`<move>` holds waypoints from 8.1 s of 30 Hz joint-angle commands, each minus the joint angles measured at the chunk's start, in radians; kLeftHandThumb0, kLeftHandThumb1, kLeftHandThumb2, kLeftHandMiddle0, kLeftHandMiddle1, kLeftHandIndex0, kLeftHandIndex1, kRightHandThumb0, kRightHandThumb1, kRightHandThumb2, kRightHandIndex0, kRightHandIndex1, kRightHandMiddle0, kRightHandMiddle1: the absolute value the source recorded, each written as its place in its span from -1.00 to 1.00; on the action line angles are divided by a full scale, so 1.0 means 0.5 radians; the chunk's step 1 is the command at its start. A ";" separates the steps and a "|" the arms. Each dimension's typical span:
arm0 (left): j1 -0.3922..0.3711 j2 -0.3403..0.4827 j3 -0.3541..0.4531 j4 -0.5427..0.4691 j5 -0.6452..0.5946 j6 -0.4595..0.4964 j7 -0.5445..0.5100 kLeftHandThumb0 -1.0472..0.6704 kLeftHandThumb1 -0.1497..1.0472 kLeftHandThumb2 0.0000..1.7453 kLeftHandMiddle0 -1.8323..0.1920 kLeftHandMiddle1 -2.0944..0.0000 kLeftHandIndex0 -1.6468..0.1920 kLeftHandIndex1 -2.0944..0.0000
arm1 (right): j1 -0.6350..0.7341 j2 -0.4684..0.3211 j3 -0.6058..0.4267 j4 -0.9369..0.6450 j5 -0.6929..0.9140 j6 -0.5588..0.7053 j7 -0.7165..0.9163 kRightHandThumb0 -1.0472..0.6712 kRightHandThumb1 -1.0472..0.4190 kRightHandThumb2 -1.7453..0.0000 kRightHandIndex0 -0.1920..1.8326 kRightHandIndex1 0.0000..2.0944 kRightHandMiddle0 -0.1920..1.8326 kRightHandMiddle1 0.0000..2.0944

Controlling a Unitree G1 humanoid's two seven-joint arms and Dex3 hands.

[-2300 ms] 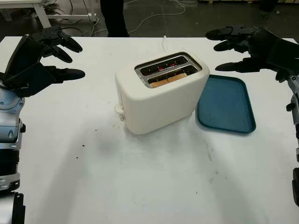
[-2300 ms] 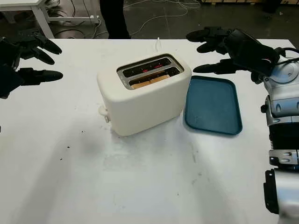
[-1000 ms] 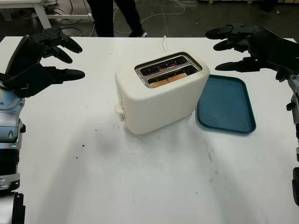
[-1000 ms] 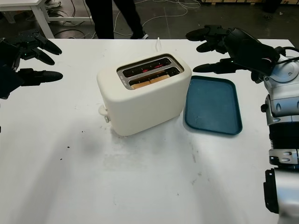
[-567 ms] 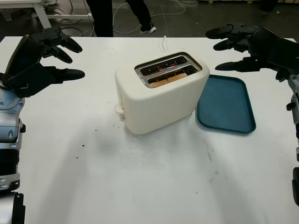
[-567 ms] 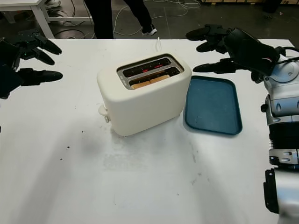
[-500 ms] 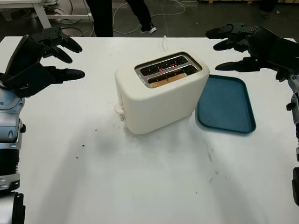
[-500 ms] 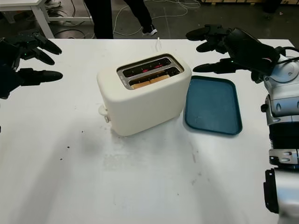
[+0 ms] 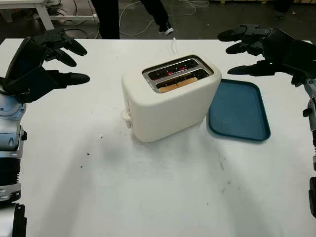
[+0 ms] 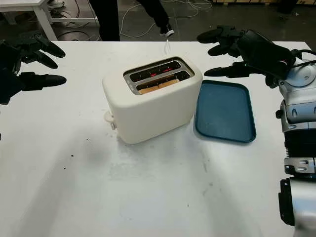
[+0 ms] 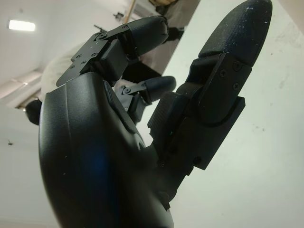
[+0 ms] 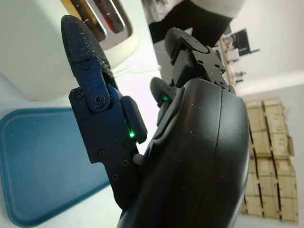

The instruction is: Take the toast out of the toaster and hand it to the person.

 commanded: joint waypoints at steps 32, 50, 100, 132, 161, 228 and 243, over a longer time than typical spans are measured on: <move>-0.002 0.002 0.009 -0.005 -0.001 -0.033 0.014 -1.00 0.49 -1.00 0.34 -0.19 0.24 -0.04 | -0.015 0.009 -0.007 -0.021 0.023 0.003 -0.001 -0.68 -0.65 1.00 -0.81 -0.23 -0.69 -0.49; 0.007 -0.005 0.017 -0.042 -0.015 0.025 0.008 -1.00 0.45 -0.99 0.36 -0.21 0.24 -0.05 | -0.018 0.011 -0.010 -0.006 0.032 -0.034 0.011 -0.65 -0.65 1.00 -0.81 -0.22 -0.71 -0.46; -0.003 0.002 0.008 -0.019 0.005 -0.020 0.011 -1.00 0.48 -0.99 0.36 -0.21 0.25 -0.05 | -0.022 0.013 -0.002 -0.017 0.023 -0.011 -0.002 -0.68 -0.64 1.00 -0.81 -0.21 -0.71 -0.42; -0.006 -0.010 0.010 -0.014 0.001 -0.029 0.020 -1.00 0.50 -0.99 0.34 -0.21 0.25 -0.06 | -0.033 0.014 -0.009 0.022 0.049 -0.059 0.030 -0.63 -0.64 1.00 -0.81 -0.22 -0.77 -0.36; 0.001 -0.014 0.016 -0.017 0.001 -0.026 0.021 -1.00 0.49 -1.00 0.35 -0.20 0.26 -0.06 | -0.023 0.011 -0.011 0.008 0.057 -0.024 0.030 -0.63 -0.65 1.00 -0.81 -0.24 -0.78 -0.35; -0.007 -0.019 0.013 0.001 0.004 -0.041 0.021 -1.00 0.49 -1.00 0.34 -0.21 0.24 -0.06 | -0.020 0.010 -0.008 -0.015 0.054 0.008 0.014 -0.64 -0.64 1.00 -0.81 -0.23 -0.78 -0.34; 0.006 -0.006 0.006 -0.042 0.060 0.033 0.070 -1.00 0.50 -0.99 0.35 -0.24 0.25 -0.08 | -0.017 0.012 -0.008 0.001 0.052 -0.022 0.011 -0.63 -0.64 1.00 -0.81 -0.24 -0.78 -0.35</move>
